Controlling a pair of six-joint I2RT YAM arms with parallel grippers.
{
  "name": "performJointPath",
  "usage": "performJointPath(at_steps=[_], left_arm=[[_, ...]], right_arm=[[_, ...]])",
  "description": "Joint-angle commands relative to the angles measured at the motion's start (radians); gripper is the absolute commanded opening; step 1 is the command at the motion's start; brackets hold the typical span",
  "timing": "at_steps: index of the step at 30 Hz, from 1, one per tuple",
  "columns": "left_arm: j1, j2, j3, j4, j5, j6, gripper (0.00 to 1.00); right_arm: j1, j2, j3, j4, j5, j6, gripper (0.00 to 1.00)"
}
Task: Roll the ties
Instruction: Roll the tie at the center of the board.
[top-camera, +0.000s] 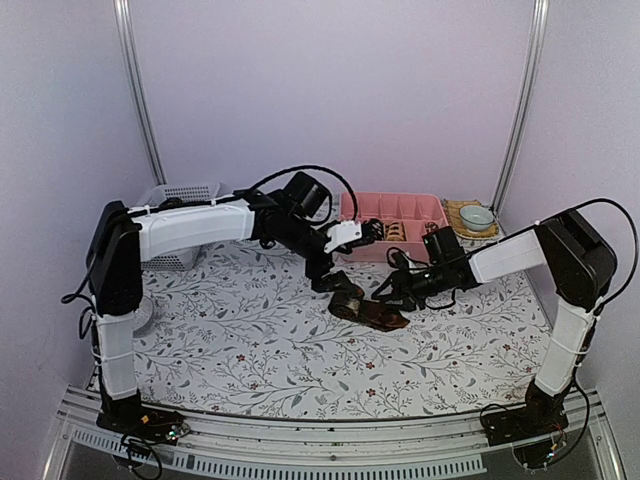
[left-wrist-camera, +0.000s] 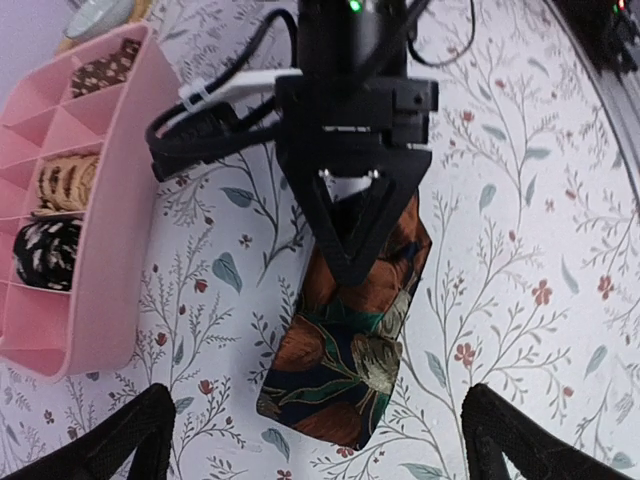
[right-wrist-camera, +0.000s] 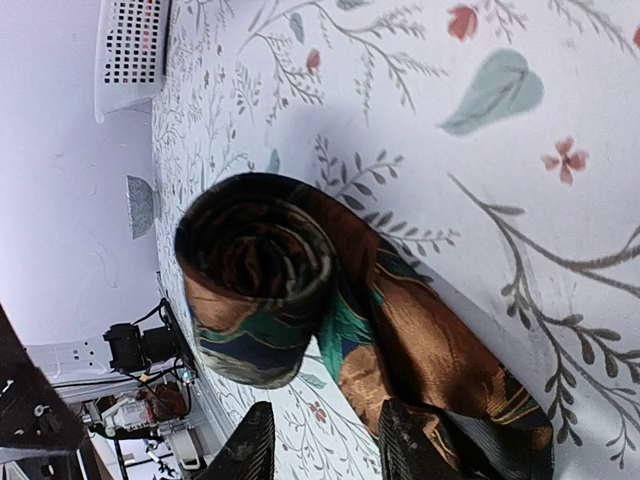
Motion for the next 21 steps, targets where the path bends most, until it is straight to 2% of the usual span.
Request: performJointPath(at_steps=[1,5,9,14,21], left_arm=[[0.051,-0.064,-0.066,0.086,0.061,-0.29,1.0],[0.113,-0.083,-0.169,0.198,0.091,-0.534,0.92],[0.141,-0.082,-0.273,0.292,0.085,-0.687,0.84],[0.156,-0.035,-0.303,0.323,0.066,-0.759,0.72],[0.154,0.002,-0.32,0.385,0.105,-0.794,0.69]], right_arm=[[0.008,-0.113,0.053,-0.042,0.042,-0.014,0.36],[0.027,-0.105,0.066,-0.034,0.057,0.0,0.41],[0.068,-0.072,0.088,-0.022,0.062,0.014,0.44],[0.084,-0.035,0.082,0.015,0.082,0.049,0.44],[0.098,0.002,0.084,0.034,0.079,0.065,0.52]])
